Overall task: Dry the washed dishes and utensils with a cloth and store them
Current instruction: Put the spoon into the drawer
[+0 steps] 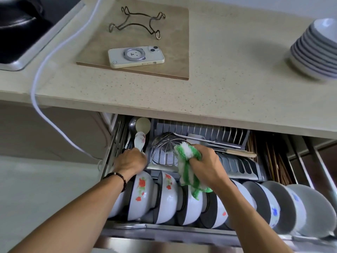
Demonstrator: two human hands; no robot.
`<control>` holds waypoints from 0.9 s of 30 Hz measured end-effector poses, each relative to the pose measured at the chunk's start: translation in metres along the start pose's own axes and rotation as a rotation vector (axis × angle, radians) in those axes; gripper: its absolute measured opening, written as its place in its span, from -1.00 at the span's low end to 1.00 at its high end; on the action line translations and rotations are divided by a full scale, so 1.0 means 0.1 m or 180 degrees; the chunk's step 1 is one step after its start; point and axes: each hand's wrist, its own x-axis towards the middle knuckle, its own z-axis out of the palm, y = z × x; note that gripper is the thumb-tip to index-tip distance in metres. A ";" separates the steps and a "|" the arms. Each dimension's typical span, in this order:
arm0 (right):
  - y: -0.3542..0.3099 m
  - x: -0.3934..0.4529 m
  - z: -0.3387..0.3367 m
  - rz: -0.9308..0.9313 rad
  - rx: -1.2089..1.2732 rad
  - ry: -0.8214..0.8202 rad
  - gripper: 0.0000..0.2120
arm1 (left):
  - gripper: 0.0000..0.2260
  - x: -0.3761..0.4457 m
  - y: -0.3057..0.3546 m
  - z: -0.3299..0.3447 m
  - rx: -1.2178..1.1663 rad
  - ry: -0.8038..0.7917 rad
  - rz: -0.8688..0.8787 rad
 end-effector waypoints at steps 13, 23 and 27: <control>0.38 -1.44 -1.02 0.0464 0.0329 0.0316 -0.81 | -0.49 -1.97 0.85 0.25 0.0906 0.0970 0.3068; 1.39 -2.03 -1.28 0.0383 -0.0517 0.0591 -0.55 | -0.48 -2.40 1.13 0.79 0.1047 0.1066 0.3464; 1.41 -1.87 -1.28 -0.0165 -0.0833 0.0318 -0.50 | -0.48 -2.29 1.19 0.74 0.1298 0.1123 0.3312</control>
